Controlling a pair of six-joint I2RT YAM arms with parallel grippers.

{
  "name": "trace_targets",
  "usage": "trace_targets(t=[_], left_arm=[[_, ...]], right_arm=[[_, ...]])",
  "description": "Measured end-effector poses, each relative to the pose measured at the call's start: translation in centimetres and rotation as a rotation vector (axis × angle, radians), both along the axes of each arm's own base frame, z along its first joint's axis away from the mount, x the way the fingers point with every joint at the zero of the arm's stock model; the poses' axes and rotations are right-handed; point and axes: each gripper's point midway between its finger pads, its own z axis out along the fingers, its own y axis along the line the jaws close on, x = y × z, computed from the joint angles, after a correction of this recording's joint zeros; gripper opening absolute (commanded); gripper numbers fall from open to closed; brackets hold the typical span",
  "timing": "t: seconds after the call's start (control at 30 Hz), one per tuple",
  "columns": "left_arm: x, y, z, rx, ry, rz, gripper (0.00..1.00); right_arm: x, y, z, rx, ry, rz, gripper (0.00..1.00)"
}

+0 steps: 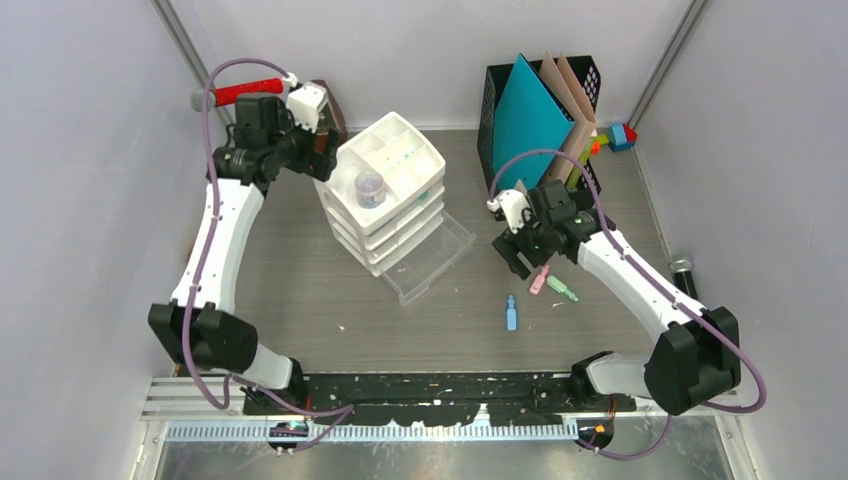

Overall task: Organize the desk
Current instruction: Open the drawer in the storage box, then pick up the stationery from the center of the board.

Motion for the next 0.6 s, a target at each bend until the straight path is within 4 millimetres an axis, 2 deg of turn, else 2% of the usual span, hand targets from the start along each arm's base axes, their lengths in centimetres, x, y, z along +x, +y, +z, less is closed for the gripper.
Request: trace_targets(t=[0.13,0.23,0.47,0.6], left_arm=[[-2.7,-0.2,0.2,-0.048,-0.020,0.005,1.00],[-4.5,-0.9,-0.4,-0.097,-0.012,-0.014,1.00],[-8.3,-2.4,-1.4,-0.184,0.010,-0.084,1.00],[-9.8,-3.0,-0.9,-0.206,-0.006,-0.120,1.00]], right_arm=[[-0.9,-3.2,-2.5,-0.025,0.068,-0.083,0.81],[-1.8,-5.2,-4.3,-0.055,0.120,-0.117,0.80],[-2.1,-8.2,-6.6,-0.105,0.200,-0.152,0.78],[-2.4,-9.4,-7.8,-0.139,0.233,-0.150,0.76]])
